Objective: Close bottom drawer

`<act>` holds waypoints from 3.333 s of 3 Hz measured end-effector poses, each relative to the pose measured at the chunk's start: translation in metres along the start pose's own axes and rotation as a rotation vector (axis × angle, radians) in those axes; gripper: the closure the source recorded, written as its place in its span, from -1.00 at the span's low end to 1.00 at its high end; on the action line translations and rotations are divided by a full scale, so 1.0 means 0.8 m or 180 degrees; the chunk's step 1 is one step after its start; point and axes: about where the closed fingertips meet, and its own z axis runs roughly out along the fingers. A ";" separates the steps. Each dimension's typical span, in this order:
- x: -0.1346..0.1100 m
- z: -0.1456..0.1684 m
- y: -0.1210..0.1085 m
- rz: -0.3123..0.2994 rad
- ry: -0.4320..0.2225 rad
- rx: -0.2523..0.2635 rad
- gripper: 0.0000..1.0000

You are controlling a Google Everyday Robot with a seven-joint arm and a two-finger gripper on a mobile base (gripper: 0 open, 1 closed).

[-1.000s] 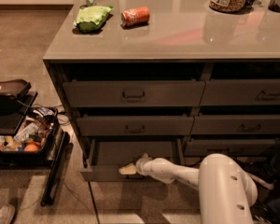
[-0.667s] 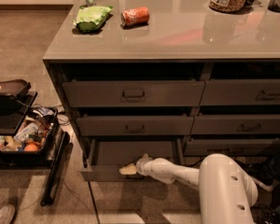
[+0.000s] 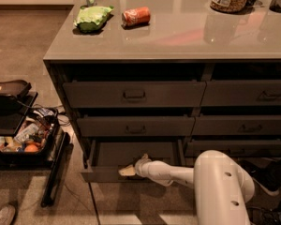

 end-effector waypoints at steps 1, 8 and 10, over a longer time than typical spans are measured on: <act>0.001 0.002 0.003 -0.0104 0.0073 0.0101 -1.00; 0.003 0.009 0.003 -0.0392 0.0273 0.0536 0.37; -0.004 0.004 0.005 -0.0392 0.0273 0.0536 -0.56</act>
Offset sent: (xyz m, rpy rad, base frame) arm -0.0031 0.0056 -0.0062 -0.4126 -0.0877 -0.0237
